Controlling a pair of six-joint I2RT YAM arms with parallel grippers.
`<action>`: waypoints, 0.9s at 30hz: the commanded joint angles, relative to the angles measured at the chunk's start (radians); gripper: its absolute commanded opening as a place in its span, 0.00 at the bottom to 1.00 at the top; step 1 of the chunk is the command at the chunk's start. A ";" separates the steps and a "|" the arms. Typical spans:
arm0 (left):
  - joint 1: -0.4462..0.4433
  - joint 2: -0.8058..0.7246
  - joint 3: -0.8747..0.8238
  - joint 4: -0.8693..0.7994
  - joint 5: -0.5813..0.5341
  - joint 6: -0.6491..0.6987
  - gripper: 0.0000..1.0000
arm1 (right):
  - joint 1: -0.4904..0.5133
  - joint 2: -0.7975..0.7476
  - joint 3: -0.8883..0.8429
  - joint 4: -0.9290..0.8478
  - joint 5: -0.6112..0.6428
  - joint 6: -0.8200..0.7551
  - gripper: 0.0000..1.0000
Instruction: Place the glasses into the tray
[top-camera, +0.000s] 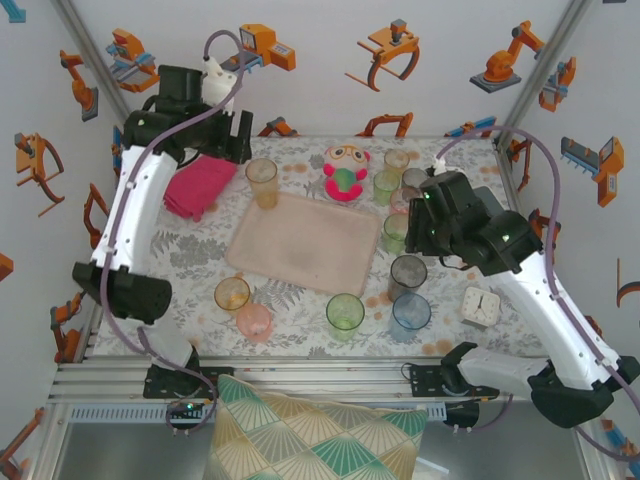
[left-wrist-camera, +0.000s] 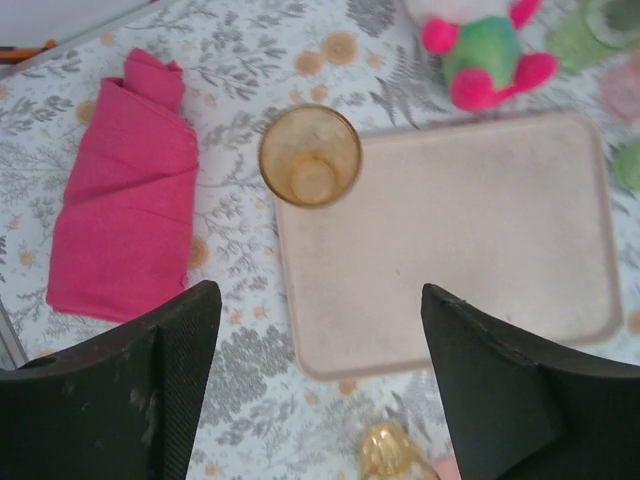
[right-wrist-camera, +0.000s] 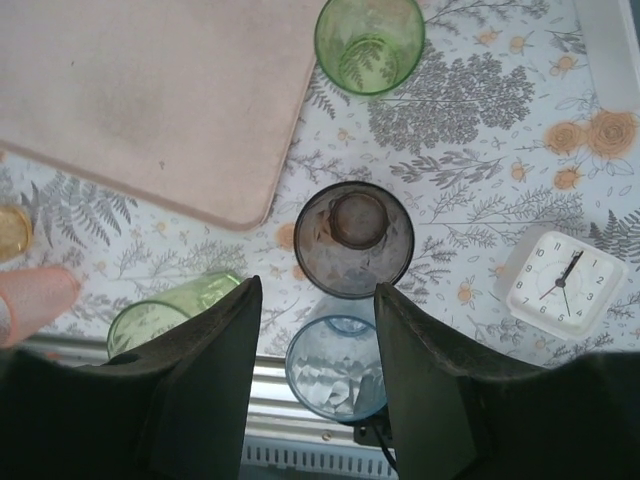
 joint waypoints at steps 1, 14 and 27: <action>-0.010 -0.106 -0.140 -0.082 0.118 0.089 0.82 | 0.085 0.054 0.060 -0.071 0.016 -0.017 0.48; -0.112 -0.412 -0.435 -0.083 0.161 0.111 0.98 | 0.367 0.138 0.007 -0.068 -0.087 0.151 0.49; -0.114 -0.420 -0.432 -0.077 0.127 0.060 0.99 | 0.440 0.187 -0.147 0.032 -0.121 0.220 0.48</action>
